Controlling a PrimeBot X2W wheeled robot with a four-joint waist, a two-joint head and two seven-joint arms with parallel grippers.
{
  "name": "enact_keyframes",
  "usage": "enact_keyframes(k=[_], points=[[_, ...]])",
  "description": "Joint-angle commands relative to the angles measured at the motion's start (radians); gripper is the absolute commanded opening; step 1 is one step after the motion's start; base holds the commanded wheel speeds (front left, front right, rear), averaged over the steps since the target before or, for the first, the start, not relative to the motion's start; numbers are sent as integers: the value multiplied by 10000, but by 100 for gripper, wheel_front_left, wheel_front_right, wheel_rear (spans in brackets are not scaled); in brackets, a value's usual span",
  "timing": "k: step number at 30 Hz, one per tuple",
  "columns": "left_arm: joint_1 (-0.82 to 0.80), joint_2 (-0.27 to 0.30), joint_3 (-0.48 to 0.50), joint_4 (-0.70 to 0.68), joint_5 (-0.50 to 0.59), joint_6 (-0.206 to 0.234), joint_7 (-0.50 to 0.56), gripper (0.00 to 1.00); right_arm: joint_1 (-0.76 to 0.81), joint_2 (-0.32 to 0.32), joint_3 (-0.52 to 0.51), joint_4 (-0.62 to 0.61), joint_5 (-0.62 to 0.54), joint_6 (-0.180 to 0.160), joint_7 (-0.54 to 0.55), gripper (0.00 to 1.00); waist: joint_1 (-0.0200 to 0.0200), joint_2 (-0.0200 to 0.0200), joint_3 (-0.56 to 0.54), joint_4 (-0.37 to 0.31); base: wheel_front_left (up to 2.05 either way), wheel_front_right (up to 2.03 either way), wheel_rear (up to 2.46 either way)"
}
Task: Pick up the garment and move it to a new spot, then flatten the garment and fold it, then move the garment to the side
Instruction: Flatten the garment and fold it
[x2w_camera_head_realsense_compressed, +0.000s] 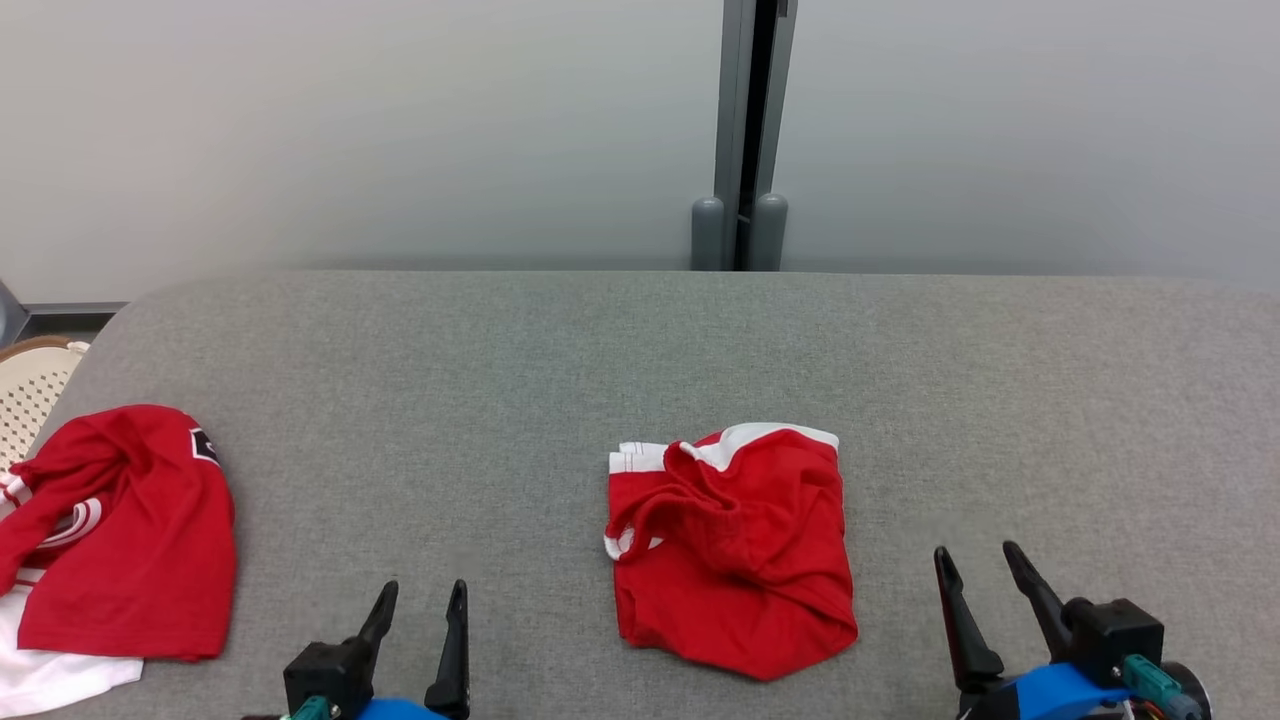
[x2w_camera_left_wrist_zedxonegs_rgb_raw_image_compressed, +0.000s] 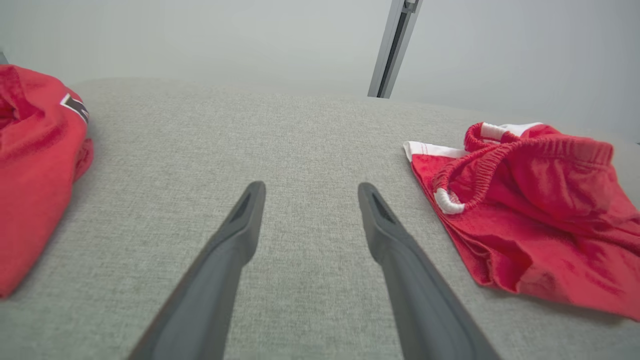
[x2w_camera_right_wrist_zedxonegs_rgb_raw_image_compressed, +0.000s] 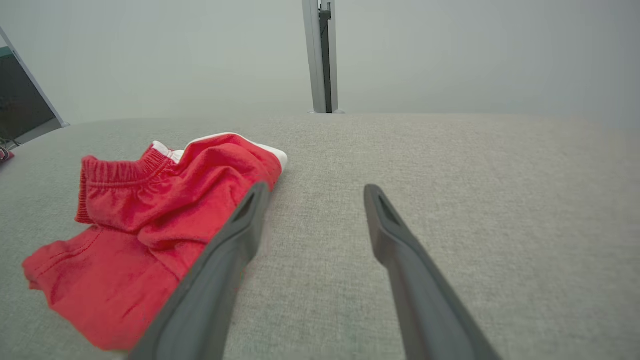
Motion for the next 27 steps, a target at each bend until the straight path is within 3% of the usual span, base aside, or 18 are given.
enact_keyframes(k=[1,16,21,27], points=[[170,-4,60,-114,89,17,-27,100,167,-23,-27,53,1,1,-30,100,1,0,-46,-24,0,0,0],[387,-63,-82,-120,52,-87,-27,100,186,-23,165,147,-56,1,-31,100,1,0,-145,109,0,0,0],[334,-61,-205,-65,-31,-90,-27,100,-306,-20,1297,169,-429,1,-31,100,1,0,-1,227,0,0,0],[202,-61,-471,88,-157,-99,-27,100,-1377,-30,2962,1118,208,1,22,100,1,0,166,584,0,0,0]])
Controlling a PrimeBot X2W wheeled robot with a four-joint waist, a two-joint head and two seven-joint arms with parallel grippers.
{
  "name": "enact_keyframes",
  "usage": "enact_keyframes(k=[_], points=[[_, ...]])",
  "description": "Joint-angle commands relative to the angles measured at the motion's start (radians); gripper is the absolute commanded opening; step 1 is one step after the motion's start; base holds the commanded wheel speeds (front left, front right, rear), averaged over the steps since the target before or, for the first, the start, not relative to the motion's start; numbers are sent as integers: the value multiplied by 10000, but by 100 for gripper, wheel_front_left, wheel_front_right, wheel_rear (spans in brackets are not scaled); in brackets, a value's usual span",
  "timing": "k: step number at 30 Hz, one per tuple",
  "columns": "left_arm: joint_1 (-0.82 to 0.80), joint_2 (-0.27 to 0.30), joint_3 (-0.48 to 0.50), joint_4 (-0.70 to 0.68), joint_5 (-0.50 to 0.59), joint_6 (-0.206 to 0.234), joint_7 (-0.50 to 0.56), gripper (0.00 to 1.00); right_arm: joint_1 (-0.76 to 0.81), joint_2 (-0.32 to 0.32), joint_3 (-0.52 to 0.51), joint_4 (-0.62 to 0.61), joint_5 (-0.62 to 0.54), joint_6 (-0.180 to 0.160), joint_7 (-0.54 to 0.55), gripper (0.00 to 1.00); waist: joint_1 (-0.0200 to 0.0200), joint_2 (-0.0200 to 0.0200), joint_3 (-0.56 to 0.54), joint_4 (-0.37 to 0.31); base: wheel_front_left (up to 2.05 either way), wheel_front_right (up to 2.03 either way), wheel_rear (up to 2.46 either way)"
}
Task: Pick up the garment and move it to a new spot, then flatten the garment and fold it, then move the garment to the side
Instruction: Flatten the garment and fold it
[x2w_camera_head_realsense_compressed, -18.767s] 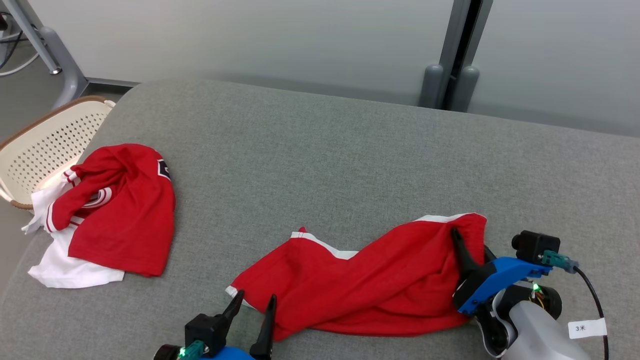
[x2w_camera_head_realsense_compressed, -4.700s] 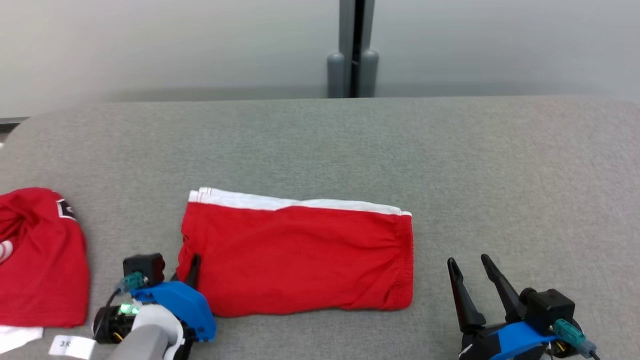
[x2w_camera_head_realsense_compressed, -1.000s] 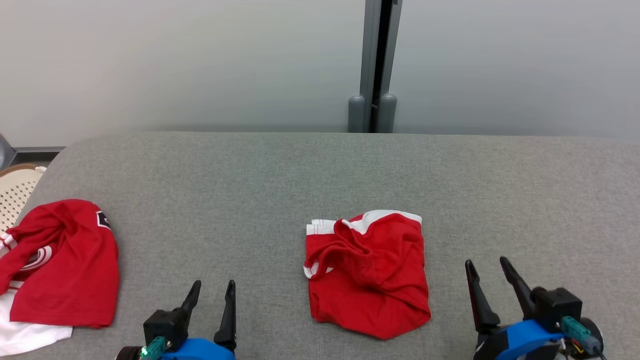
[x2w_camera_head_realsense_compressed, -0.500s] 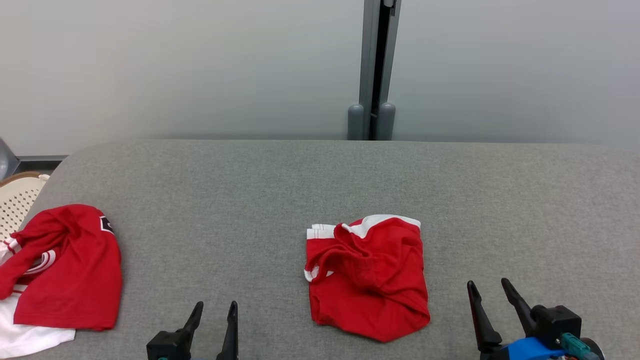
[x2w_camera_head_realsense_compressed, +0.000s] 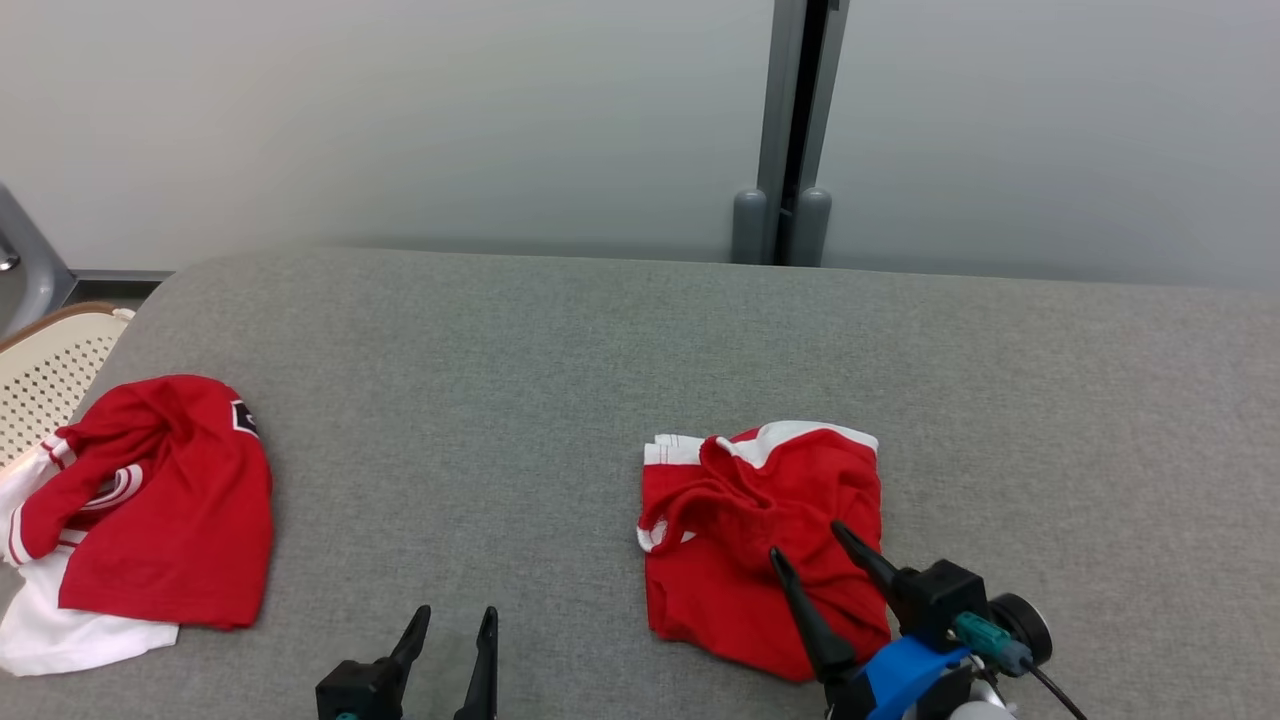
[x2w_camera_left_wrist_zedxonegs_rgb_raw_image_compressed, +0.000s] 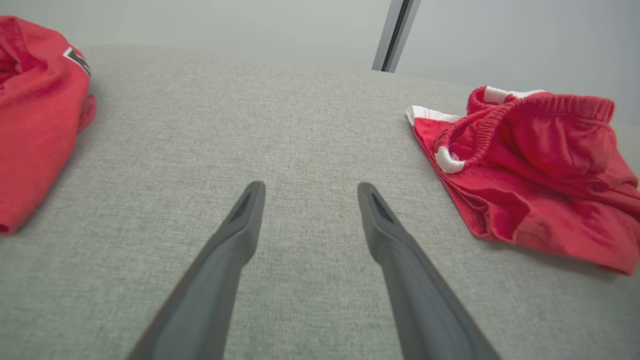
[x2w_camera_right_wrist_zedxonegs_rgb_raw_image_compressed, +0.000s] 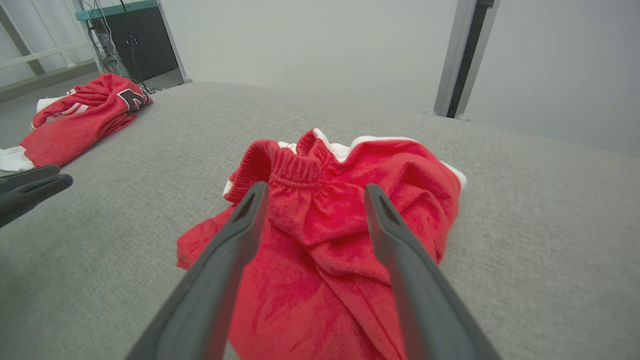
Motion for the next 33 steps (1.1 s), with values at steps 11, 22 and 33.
enact_keyframes(k=[11,22,33], points=[[-239,-7,-97,135,-127,-43,-27,100,-1511,-40,840,1574,1361,1,185,100,-1,-1,355,638,0,0,0],[-407,-6,-220,65,-279,-55,-29,100,-1983,-40,988,2157,1955,1,6,8,-1,-1,559,687,0,0,0],[-479,-7,-329,169,-373,-97,-27,100,-2206,-37,-524,1616,2303,1,-43,0,-1,-1,687,659,0,0,0]])
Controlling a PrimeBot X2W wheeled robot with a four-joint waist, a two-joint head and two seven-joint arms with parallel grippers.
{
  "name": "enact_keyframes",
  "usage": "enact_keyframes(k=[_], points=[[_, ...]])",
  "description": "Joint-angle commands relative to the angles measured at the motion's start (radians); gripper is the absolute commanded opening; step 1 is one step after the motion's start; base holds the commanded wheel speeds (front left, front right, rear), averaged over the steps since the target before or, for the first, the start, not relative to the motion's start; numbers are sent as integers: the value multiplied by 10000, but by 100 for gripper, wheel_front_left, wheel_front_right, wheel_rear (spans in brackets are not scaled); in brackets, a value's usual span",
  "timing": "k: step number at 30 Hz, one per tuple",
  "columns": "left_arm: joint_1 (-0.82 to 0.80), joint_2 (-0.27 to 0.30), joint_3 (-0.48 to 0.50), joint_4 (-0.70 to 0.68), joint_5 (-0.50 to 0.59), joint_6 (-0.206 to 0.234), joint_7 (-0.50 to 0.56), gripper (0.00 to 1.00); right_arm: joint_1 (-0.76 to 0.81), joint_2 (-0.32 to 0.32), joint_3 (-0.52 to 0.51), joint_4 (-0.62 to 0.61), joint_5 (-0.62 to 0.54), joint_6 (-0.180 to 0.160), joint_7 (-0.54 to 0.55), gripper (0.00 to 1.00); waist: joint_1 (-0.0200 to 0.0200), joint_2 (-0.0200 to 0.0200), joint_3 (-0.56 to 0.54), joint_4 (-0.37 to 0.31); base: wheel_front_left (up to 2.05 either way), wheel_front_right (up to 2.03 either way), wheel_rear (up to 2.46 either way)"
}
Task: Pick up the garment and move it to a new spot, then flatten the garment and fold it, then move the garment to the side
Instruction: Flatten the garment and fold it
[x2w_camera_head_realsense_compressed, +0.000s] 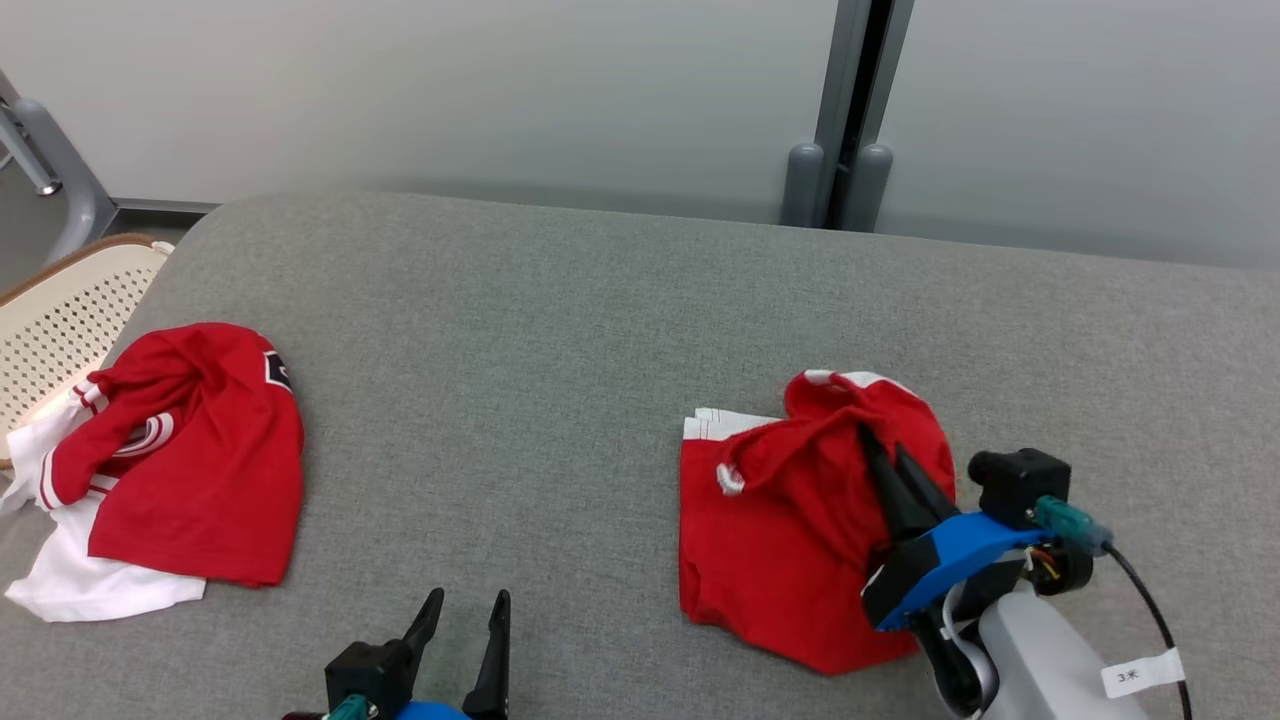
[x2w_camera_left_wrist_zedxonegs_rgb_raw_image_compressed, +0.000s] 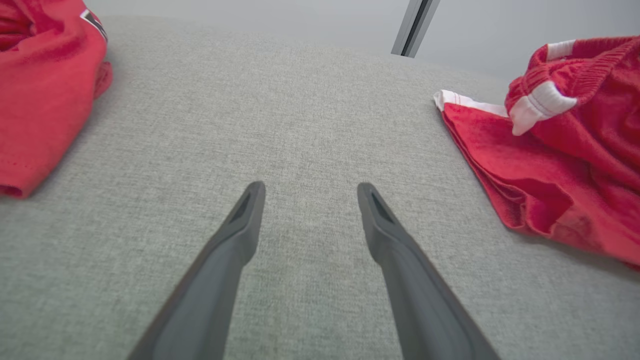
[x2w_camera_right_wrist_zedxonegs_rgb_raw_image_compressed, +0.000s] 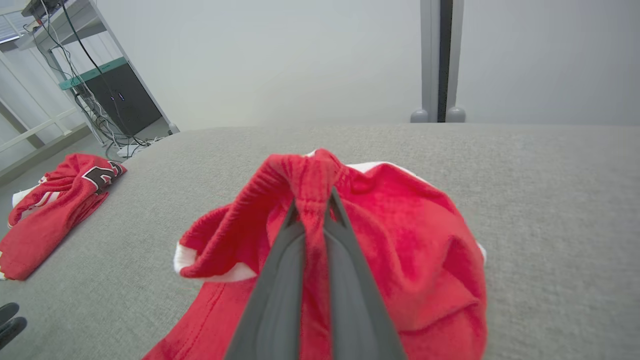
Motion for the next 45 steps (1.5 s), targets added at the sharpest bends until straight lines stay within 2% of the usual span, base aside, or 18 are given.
enact_keyframes(k=[1,5,9,15,21,27,28,29,30,35,38,41,45], points=[[-132,-7,-3,18,-26,-46,-29,100,-144,-33,-146,-83,-55,1,-38,0,-1,0,15,3,0,0,0],[-227,-7,-110,96,-75,-67,-29,100,-194,-27,-773,-284,-335,1,-37,0,-1,0,106,45,0,0,0],[-332,-7,-205,154,-135,-97,-29,100,-238,-25,-710,-418,-680,1,-38,0,-1,0,245,139,0,0,0],[-508,-7,-240,233,-294,-107,-29,100,406,-28,650,-555,-1349,1,-39,0,-1,0,378,293,0,0,0],[-376,-7,-197,235,-495,-95,-27,100,1125,-35,1934,-387,-1498,1,-40,0,-1,0,308,456,0,0,0],[-294,-7,-223,304,-587,-99,-27,100,1051,-33,2244,-256,-1253,1,-40,0,-1,0,199,481,0,0,0],[-301,-7,-238,313,-595,-99,-29,100,1000,-33,2297,-180,-1208,1,-40,22,-1,0,188,493,0,0,0],[-317,-7,-254,324,-600,-100,-27,100,961,-31,2399,-110,-1144,1,-40,57,-1,0,179,509,0,0,0],[-344,-7,-263,328,-592,-100,-29,100,922,-27,2549,-69,-1015,1,-33,100,-1,0,170,525,0,0,0],[-378,-6,-107,309,-360,-99,-27,100,719,-30,3281,-216,-750,1,-27,100,-1,0,95,508,0,0,0],[-308,-7,151,249,-126,-99,-27,100,712,-35,3392,-806,-691,1,-34,100,-1,0,-4,384,0,0,0],[-241,-9,435,94,175,-48,-27,100,969,-48,2668,-1462,-1031,1,-35,100,-1,0,-129,210,0,0,0],[-128,-9,759,-218,532,37,-29,100,1552,-45,1036,-2362,-1685,1,-37,100,-1,0,-306,-65,0,0,0]])
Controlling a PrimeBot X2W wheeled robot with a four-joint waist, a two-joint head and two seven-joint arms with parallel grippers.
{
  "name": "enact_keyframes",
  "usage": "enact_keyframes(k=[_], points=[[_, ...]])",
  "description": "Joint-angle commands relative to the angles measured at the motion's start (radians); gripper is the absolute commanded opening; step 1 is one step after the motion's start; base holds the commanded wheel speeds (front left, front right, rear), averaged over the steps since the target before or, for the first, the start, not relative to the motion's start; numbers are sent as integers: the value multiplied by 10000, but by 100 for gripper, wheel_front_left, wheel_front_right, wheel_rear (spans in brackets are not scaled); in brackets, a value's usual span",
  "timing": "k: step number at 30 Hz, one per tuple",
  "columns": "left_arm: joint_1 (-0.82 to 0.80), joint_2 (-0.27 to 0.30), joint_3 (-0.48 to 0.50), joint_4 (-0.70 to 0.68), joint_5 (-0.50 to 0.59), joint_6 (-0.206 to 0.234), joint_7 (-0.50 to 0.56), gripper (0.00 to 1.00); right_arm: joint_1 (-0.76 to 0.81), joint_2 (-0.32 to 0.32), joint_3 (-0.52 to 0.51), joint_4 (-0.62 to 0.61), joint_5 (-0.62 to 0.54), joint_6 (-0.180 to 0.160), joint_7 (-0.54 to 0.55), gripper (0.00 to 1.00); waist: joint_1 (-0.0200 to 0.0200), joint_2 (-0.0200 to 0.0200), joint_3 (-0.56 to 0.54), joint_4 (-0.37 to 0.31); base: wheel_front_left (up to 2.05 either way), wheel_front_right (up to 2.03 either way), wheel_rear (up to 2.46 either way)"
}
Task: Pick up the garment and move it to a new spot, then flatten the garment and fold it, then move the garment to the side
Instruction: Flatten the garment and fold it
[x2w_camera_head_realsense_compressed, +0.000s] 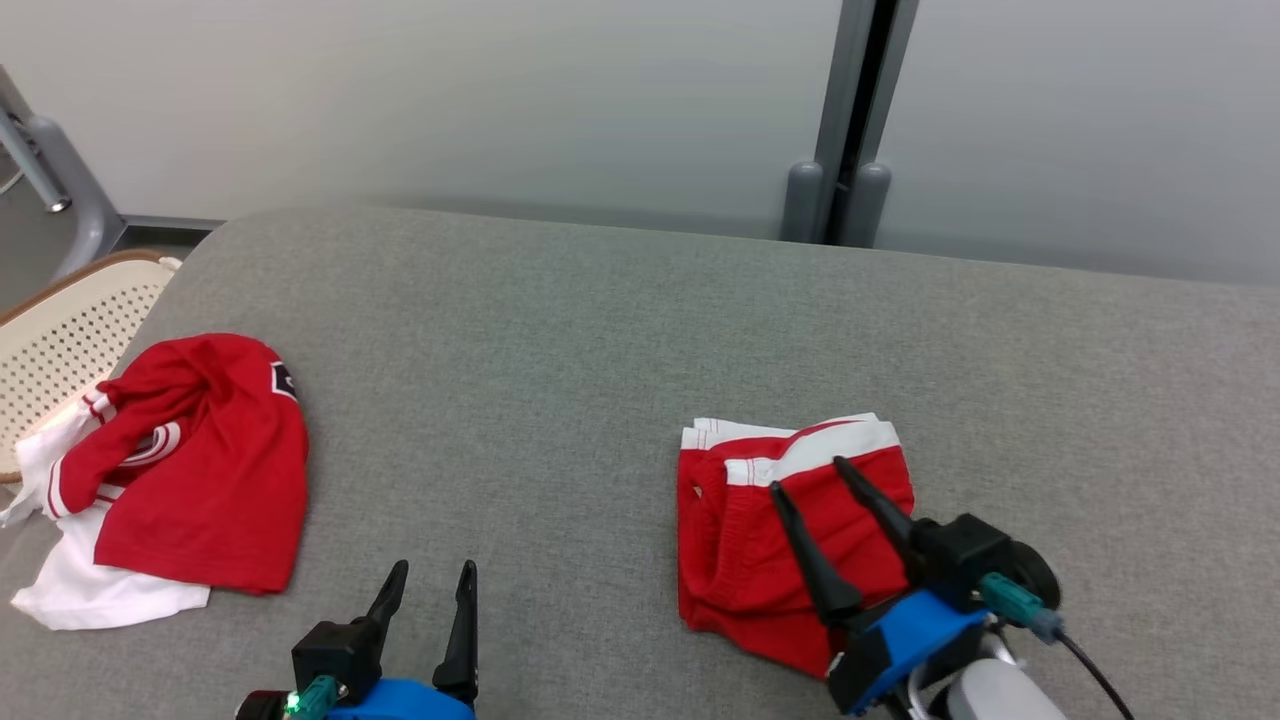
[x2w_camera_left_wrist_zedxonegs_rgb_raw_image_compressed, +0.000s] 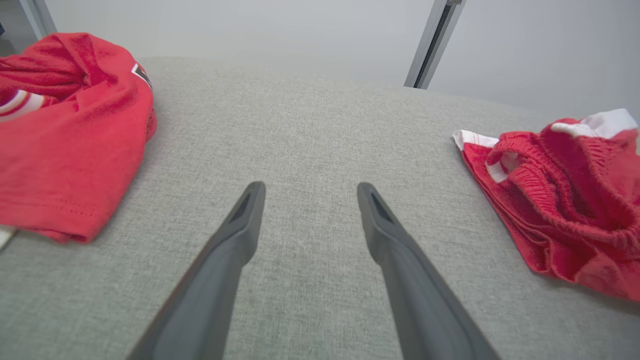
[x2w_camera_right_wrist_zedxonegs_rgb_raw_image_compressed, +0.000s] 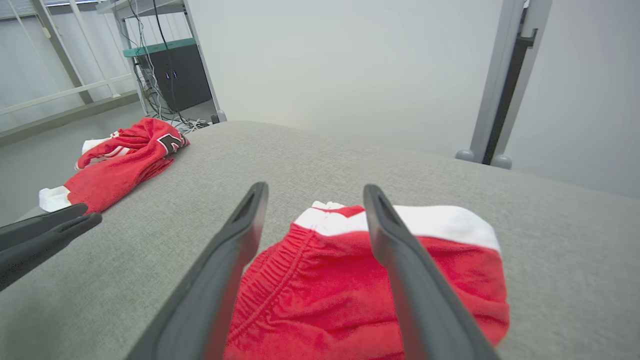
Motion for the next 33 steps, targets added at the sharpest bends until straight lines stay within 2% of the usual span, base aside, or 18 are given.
enact_keyframes(k=[1,6,13,22,33], points=[[108,-11,116,-166,157,77,-29,100,326,-54,-472,-225,-237,1,-30,100,0,0,-143,-176,0,0,0],[333,-9,290,-670,633,280,-29,100,1104,-41,-2064,-708,-755,1,-31,100,0,0,-370,-518,0,0,0],[814,-8,256,-1221,717,536,-27,100,1945,-35,-3215,-706,-942,1,-34,100,0,0,-516,-869,0,0,0],[980,-6,99,-1394,724,595,-27,100,2078,-35,-3170,-454,-882,1,-34,100,0,0,-551,-1020,0,0,0],[746,-6,-206,-1016,304,399,-27,100,1196,-44,-2604,1446,-2103,1,-33,100,0,0,-241,-652,0,0,0]])
